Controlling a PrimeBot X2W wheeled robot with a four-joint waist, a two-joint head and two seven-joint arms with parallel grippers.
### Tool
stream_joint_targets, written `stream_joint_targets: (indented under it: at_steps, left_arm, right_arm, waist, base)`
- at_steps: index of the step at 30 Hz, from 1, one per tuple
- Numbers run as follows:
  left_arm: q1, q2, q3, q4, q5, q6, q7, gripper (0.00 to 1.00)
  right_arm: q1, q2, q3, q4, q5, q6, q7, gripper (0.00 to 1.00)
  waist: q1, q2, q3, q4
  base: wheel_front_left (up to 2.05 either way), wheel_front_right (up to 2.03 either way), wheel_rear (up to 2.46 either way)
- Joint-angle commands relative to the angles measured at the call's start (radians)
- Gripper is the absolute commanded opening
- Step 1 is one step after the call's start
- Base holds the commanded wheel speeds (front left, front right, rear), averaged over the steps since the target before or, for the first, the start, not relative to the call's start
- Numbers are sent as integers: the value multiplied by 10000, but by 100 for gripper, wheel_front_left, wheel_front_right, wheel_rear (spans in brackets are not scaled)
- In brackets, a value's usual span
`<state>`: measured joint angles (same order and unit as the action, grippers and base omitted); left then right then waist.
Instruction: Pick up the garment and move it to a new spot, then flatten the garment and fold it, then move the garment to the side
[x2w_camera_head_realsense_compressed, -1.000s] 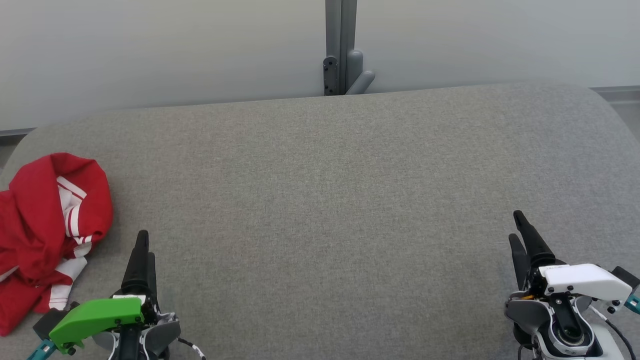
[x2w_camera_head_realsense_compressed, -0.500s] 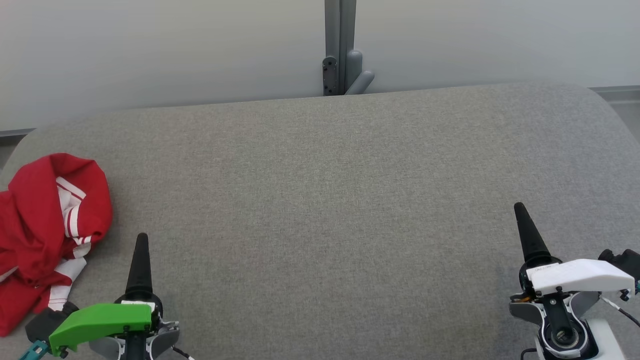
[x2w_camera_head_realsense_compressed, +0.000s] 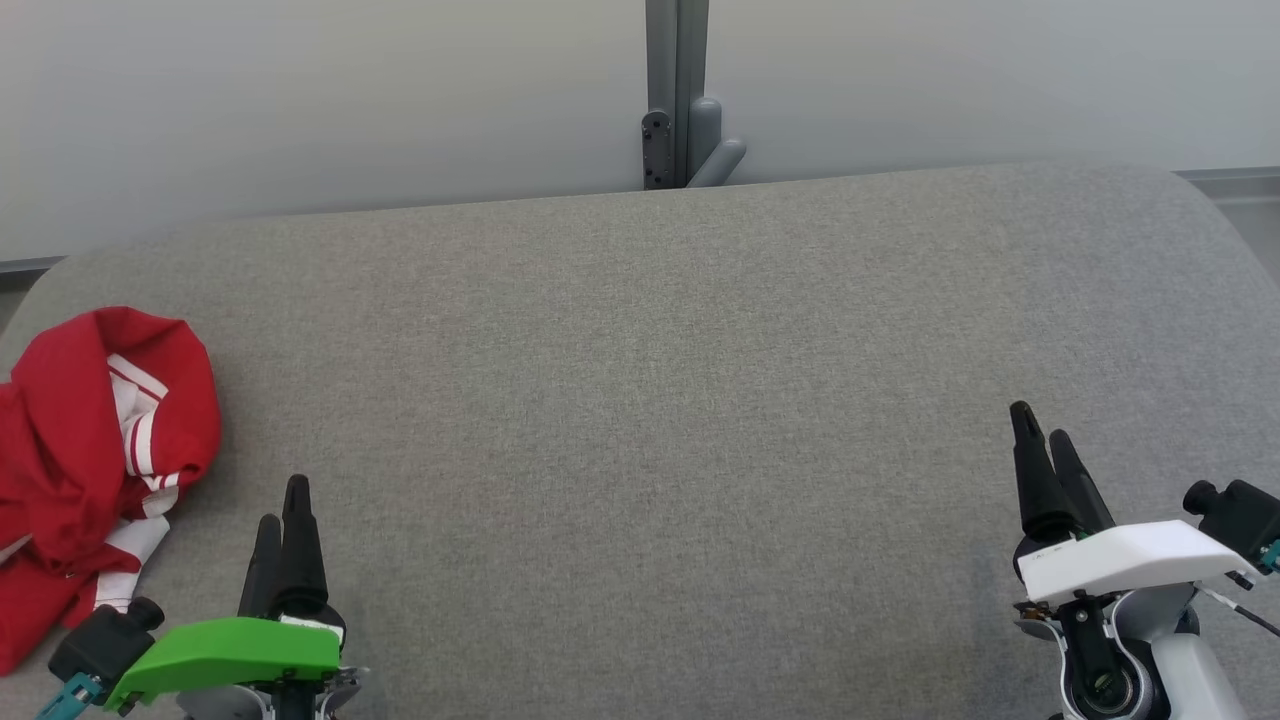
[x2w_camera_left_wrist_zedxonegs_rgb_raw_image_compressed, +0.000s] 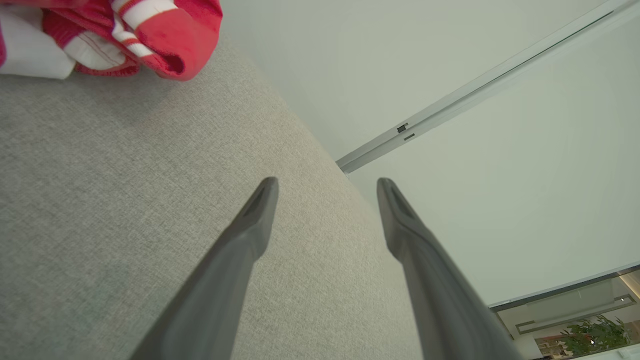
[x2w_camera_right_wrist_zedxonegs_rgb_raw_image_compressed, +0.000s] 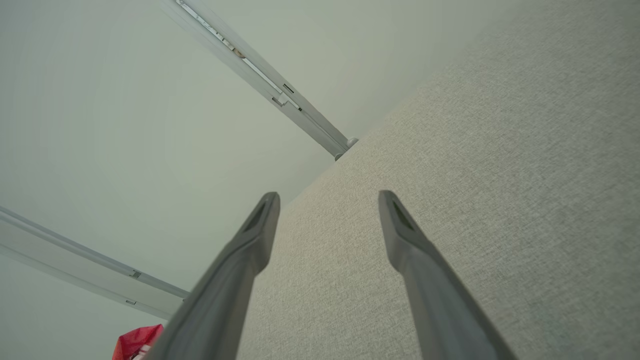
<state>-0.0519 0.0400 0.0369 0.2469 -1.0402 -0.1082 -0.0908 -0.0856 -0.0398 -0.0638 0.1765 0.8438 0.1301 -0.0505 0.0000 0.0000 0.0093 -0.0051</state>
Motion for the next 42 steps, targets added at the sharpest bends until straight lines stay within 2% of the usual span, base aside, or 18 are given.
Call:
stream_joint_targets:
  at_steps: [1,16,28,42]
  left_arm:
    - [-6,84,4,-181,417,-22,-99,100]
    - [408,130,48,-455,3115,-90,-509,100]
    - [744,407,-4,-548,5068,-152,-801,100]
    - [1023,494,4,-671,6556,-171,-1082,100]
  right_arm:
    - [8,-96,57,-224,-406,5,-117,100]
    - [374,-285,351,-530,-2784,6,-628,100]
    - [614,-450,460,-683,-4390,6,-982,100]
    - [812,-554,468,-794,-5782,6,-1337,100]
  waist:
    - [0,0,3,-1]
    - [0,0,-61,5]
    - [0,0,-103,39]
    - [0,0,-55,12]
  base:
    - [0,0,0]
    - [0,0,0]
    - [0,0,0]
    - [0,0,0]
